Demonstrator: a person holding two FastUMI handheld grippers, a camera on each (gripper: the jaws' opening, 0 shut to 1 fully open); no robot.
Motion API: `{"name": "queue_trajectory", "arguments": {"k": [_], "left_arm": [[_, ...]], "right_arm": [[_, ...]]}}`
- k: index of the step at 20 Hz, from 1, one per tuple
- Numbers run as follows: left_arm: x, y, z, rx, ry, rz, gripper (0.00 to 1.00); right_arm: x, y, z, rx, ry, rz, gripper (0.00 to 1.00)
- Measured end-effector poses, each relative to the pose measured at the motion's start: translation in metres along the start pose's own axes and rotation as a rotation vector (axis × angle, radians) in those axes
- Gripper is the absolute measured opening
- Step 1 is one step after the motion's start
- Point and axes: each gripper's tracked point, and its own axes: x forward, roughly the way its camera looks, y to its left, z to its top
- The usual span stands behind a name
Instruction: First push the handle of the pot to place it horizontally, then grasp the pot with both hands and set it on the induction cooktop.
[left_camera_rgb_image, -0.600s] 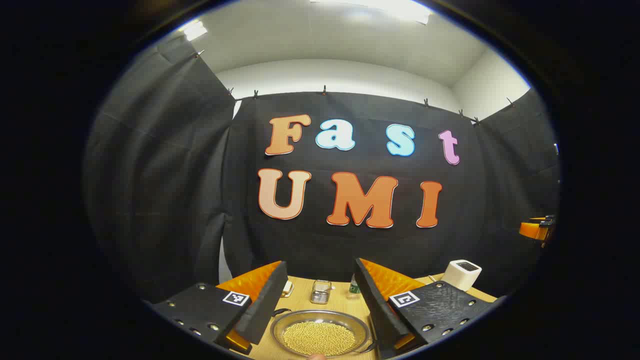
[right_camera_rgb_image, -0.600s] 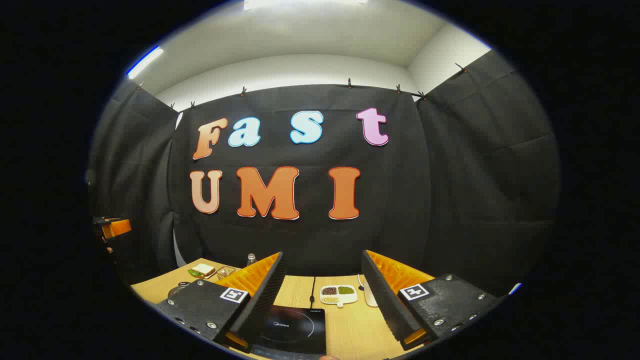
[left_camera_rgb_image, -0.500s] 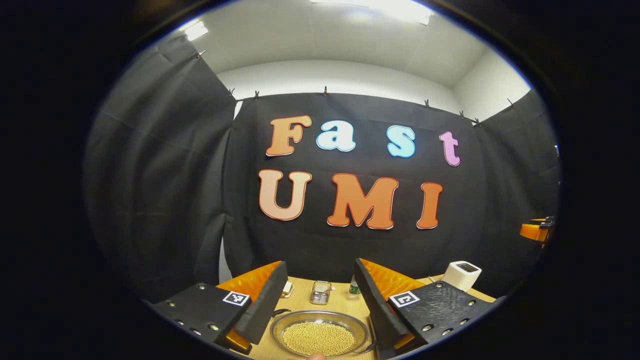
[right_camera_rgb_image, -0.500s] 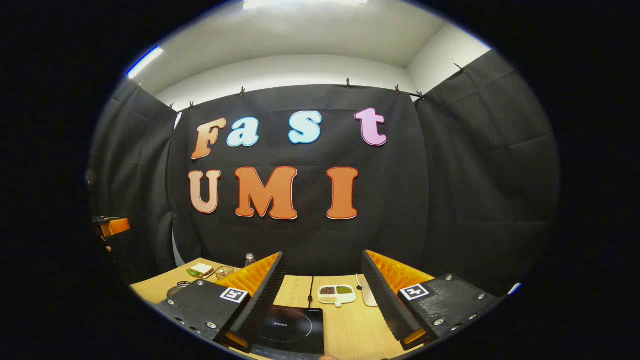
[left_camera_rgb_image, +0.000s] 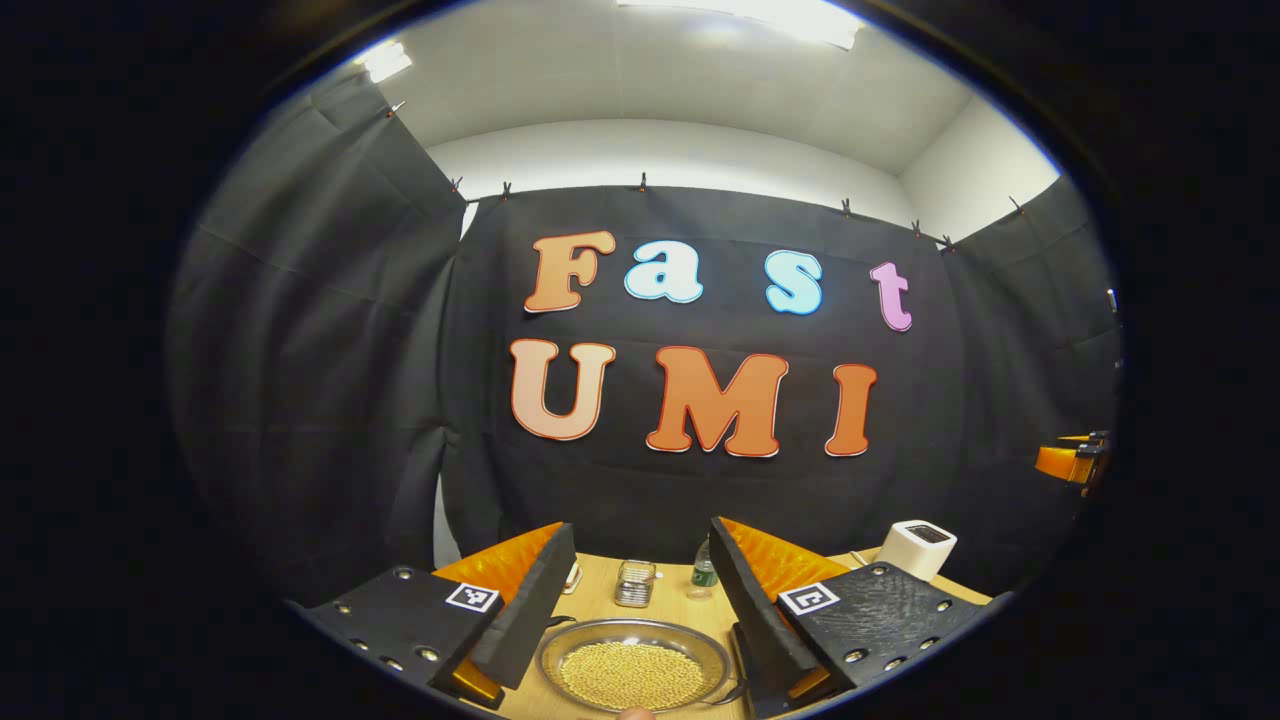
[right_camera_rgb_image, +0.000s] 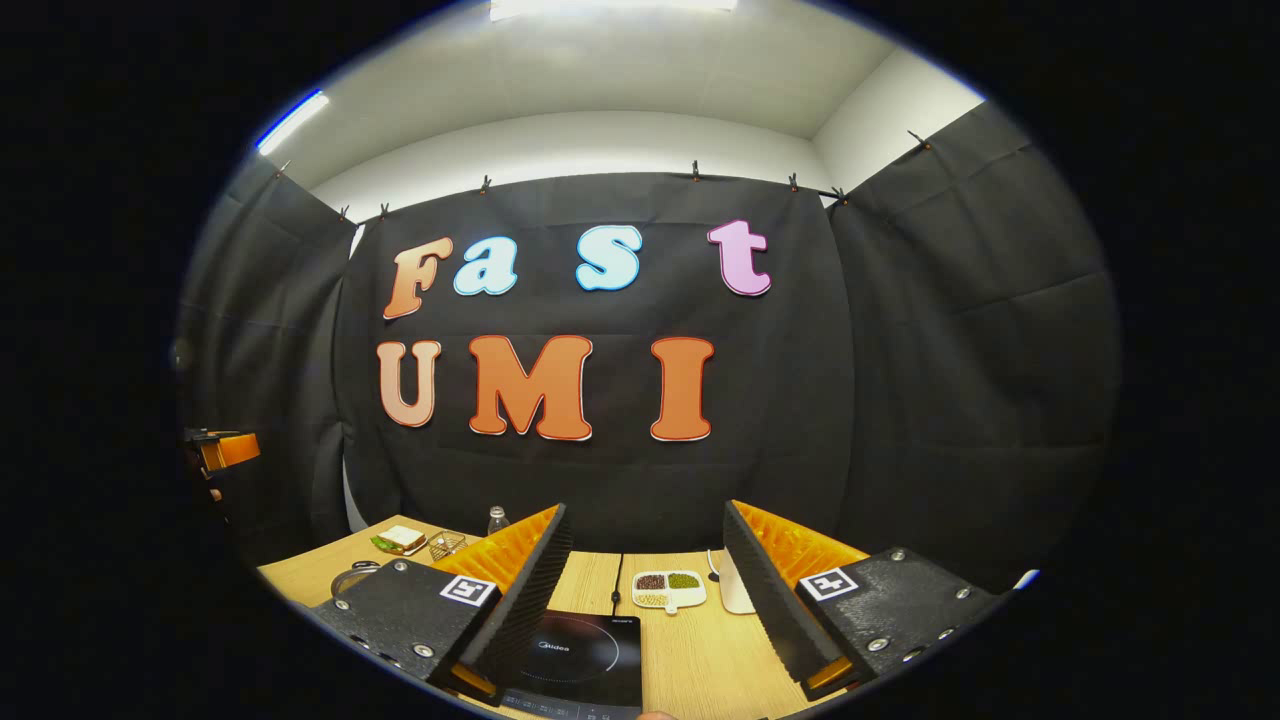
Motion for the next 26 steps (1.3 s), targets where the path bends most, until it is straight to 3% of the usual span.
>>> {"name": "queue_trajectory", "arguments": {"k": [16, 21, 24, 25, 26], "left_arm": [[-0.001, 0.01, 0.006, 0.06, 0.002, 0.054, 0.86], [-0.005, 0.003, 0.011, 0.052, -0.02, 0.017, 0.91], [-0.007, 0.013, 0.016, 0.056, -0.036, 0.033, 0.74], [-0.008, 0.015, 0.015, 0.057, -0.037, 0.04, 0.73], [-0.008, 0.016, 0.016, 0.055, -0.037, 0.051, 0.57]], "right_arm": [[-0.001, -0.003, 0.001, 0.002, -0.002, -0.001, 0.95], [0.0, -0.004, -0.002, 0.01, 0.009, 0.0, 0.95], [-0.001, -0.005, -0.005, 0.008, 0.015, -0.002, 0.95], [-0.001, -0.005, -0.006, 0.008, 0.015, -0.002, 0.95], [-0.001, -0.005, -0.005, 0.008, 0.014, -0.002, 0.95]]}}
